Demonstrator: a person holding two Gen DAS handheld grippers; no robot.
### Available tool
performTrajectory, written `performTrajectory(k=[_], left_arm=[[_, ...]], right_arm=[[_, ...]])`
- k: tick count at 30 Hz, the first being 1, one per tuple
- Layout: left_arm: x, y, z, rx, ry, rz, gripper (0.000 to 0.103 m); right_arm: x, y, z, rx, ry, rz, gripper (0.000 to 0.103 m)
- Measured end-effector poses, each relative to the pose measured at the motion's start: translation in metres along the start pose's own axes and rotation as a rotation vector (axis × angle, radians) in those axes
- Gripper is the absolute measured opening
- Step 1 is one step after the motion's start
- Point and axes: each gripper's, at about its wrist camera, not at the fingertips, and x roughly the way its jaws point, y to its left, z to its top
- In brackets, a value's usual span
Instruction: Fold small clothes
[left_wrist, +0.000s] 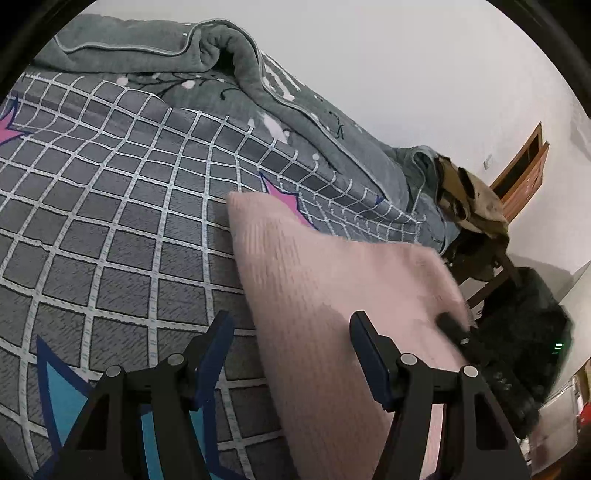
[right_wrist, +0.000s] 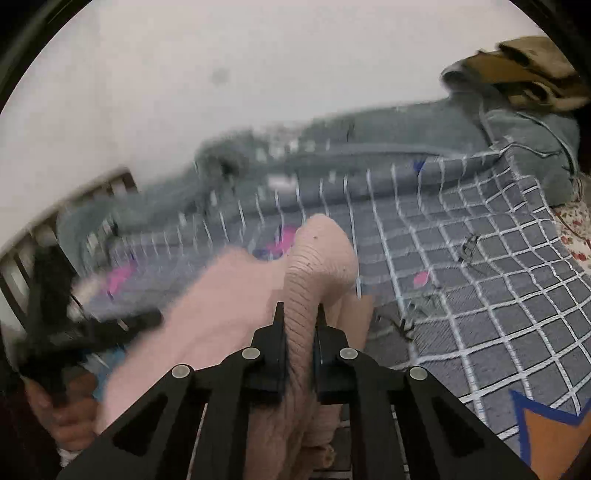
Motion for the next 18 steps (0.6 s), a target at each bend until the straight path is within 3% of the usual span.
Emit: performTrajectory(k=[4, 7, 12, 18], left_arm=[[0.006, -0.003, -0.004, 0.004, 0.019, 0.016, 0.063], [0.007, -0.006, -0.008, 0.012, 0.03, 0.018, 0.063], [0.0, -0.015, -0.016, 0.052, 0.031, 0.031, 0.064], [-0.007, -0.023, -0.029, 0.104, 0.036, 0.044, 0.065]], right_arm=[[0.033, -0.011, -0.016, 0.031, 0.141, -0.051, 0.015], [0.02, -0.011, -0.012, 0.041, 0.099, -0.049, 0.029], [-0.013, -0.007, -0.007, 0.005, 0.042, -0.055, 0.039], [-0.033, 0.009, -0.007, -0.042, 0.051, 0.036, 0.046]])
